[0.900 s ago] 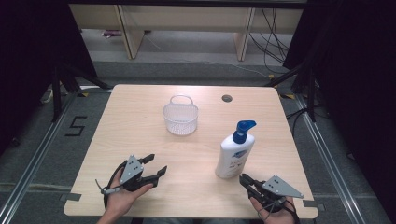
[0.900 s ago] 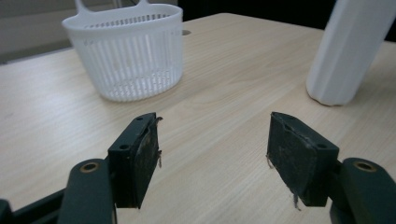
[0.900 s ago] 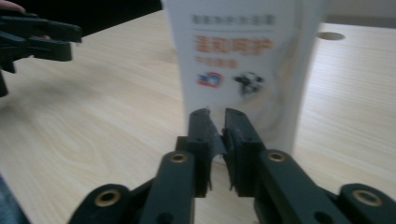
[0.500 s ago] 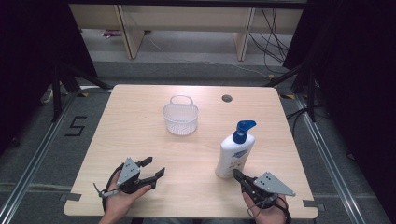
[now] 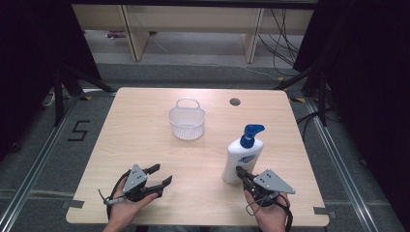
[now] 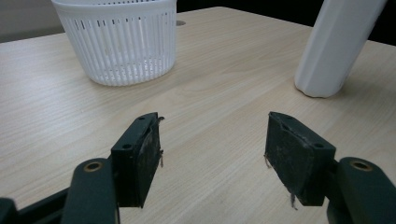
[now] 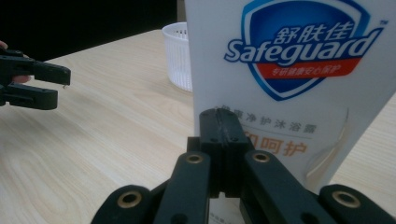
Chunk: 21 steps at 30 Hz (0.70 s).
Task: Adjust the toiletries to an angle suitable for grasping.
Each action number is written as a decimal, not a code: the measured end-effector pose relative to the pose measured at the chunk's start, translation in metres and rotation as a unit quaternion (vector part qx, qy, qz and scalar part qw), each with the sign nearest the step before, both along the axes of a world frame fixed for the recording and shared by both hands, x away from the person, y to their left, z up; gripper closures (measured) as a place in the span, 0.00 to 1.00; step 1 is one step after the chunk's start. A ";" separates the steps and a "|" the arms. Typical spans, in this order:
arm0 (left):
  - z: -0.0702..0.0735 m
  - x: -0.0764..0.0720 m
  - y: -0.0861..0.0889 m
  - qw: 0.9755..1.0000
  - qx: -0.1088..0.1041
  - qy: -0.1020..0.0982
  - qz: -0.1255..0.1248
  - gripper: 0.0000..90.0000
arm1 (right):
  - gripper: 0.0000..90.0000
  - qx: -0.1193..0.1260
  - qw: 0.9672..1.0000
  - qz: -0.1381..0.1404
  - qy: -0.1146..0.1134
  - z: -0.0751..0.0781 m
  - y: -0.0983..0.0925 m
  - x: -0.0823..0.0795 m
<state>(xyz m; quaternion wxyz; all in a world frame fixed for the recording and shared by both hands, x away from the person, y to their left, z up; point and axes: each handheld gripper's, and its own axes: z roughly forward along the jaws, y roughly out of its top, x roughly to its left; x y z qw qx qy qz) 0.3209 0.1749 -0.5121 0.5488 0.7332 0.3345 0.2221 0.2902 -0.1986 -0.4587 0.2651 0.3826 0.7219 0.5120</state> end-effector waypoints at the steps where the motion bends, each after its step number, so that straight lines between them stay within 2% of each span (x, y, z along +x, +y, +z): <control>1: 0.001 -0.001 0.000 1.000 0.006 0.003 0.003 0.39 | 1.00 0.000 1.000 0.001 -0.001 0.000 0.001 0.001; 4: 0.000 -0.001 0.000 1.000 0.005 0.002 0.002 0.39 | 1.00 0.001 1.000 0.002 0.000 0.000 0.004 0.003; 5: 0.000 0.000 0.000 1.000 0.006 0.003 0.002 0.39 | 1.00 -0.005 1.000 -0.002 0.004 0.001 0.005 0.004; 7: 0.000 -0.001 -0.001 1.000 0.006 0.004 0.001 0.39 | 1.00 -0.013 1.000 -0.003 -0.001 0.001 0.008 0.007; 12: 0.000 0.000 0.000 1.000 0.005 0.003 0.000 0.39 | 1.00 -0.009 1.000 -0.004 -0.003 0.001 0.013 0.011; 15: 0.000 -0.001 0.000 1.000 0.005 0.003 0.000 0.39 | 1.00 -0.016 1.000 -0.008 -0.001 0.001 0.017 0.014; 17: 0.000 -0.001 -0.001 1.000 0.005 0.003 0.000 0.39 | 1.00 -0.012 1.000 -0.010 0.002 0.001 0.018 0.014; 19: 0.000 -0.001 -0.001 1.000 0.005 0.003 0.000 0.39 | 1.00 -0.017 1.000 -0.011 -0.006 0.001 0.019 0.017; 21: 0.000 -0.001 -0.001 1.000 0.001 0.004 -0.001 0.39 | 1.00 -0.018 1.000 -0.011 -0.003 0.001 0.020 0.017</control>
